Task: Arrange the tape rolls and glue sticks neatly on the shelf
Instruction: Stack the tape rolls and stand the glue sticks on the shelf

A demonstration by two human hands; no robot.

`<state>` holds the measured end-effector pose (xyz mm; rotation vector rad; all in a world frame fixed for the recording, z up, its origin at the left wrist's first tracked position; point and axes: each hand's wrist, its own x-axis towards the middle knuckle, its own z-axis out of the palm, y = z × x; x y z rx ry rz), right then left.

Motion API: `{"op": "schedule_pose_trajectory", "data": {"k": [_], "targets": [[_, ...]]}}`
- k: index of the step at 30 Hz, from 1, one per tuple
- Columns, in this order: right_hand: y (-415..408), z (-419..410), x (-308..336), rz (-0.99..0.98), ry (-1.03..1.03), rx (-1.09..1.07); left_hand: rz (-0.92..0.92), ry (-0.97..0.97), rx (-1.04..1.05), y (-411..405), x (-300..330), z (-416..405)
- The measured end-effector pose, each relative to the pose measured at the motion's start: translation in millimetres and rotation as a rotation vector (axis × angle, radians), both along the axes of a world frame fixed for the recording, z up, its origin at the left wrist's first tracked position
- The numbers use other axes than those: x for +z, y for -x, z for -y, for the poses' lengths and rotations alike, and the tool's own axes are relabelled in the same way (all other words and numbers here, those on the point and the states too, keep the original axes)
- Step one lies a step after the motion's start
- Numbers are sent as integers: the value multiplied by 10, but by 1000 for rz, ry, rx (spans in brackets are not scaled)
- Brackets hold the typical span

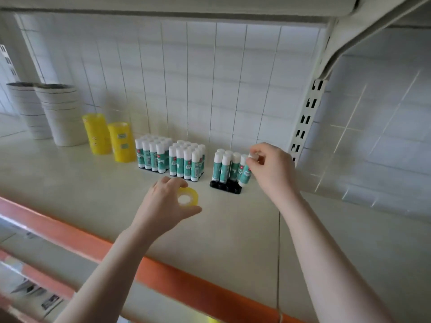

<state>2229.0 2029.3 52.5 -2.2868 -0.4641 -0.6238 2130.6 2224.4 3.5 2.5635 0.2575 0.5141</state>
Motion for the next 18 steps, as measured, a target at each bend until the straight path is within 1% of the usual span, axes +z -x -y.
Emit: {"op": "schedule_pose_trajectory", "data": {"k": [8, 14, 18], "targets": [[-266, -368, -215, -32, 124, -29, -18, 16, -36, -244, -137, -320], [-308, -432, -324, -64, 143, -59, -7, 15, -43, -316, -143, -508], [-288, -442, -414, 8, 108, -93, 31, 17, -14, -317, -184, -535]]}}
